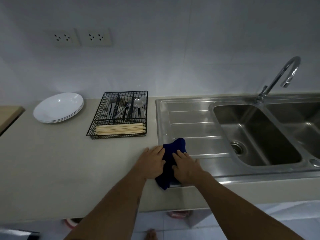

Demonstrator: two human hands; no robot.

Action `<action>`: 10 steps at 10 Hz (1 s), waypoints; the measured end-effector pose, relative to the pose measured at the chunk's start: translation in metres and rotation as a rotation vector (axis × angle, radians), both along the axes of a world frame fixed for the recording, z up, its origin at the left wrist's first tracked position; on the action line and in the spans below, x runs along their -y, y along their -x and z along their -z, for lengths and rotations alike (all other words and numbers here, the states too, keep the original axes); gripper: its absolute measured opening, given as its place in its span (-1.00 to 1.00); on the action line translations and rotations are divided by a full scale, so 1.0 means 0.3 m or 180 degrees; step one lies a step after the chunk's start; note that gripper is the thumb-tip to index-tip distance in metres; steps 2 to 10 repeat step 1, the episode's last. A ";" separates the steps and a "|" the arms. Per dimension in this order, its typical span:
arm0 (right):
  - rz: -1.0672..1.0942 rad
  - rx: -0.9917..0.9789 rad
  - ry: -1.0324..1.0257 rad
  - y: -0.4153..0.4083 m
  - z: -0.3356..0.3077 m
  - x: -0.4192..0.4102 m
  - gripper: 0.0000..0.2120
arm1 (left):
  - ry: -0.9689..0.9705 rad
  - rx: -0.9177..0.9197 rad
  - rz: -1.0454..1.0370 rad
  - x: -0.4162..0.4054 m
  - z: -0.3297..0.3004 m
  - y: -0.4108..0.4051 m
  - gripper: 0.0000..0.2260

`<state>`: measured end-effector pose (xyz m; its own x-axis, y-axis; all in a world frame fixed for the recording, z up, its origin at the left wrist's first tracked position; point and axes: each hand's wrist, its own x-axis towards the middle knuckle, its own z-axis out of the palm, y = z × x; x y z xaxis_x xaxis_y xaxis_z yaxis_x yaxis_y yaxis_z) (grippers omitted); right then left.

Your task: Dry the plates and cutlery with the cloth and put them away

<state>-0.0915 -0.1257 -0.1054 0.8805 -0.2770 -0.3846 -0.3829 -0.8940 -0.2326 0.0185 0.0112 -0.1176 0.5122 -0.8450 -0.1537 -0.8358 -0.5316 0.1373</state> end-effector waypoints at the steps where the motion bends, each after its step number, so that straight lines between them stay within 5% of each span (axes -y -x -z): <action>1: 0.0052 0.0456 -0.0108 -0.062 -0.116 0.052 -0.58 | 0.0235 0.0102 -0.0134 0.011 -0.111 -0.046 -0.73; 10: 0.0052 0.0456 -0.0108 -0.062 -0.116 0.052 -0.58 | 0.0235 0.0102 -0.0134 0.011 -0.111 -0.046 -0.73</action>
